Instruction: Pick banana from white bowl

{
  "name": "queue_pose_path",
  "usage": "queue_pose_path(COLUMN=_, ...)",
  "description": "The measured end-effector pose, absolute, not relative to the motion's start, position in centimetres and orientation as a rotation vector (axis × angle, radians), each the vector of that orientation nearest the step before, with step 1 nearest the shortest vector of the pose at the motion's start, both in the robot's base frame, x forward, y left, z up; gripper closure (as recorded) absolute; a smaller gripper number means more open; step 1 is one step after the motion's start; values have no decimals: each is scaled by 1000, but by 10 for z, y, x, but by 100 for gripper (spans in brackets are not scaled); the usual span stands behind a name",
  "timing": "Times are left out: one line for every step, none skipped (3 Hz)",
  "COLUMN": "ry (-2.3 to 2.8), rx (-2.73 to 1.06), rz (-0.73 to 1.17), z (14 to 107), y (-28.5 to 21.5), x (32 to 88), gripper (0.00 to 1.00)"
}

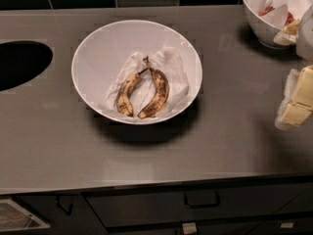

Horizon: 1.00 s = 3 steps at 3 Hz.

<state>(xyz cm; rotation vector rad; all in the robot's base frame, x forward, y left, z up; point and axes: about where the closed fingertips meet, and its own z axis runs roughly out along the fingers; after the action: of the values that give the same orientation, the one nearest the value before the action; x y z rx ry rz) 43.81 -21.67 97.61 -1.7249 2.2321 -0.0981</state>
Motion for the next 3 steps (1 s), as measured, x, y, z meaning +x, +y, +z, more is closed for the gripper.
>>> queue_pose_path(ry=2232, rx=-1725, rz=-98, z=976, y=-217, x=438, gripper=0)
queue_pose_path(ry=2197, rx=-1748, rz=-115, z=984, y=-207, x=445, gripper=0)
queue_pose_path(ry=2126, rx=-1789, rz=-111, z=991, y=-188, x=453, gripper=0)
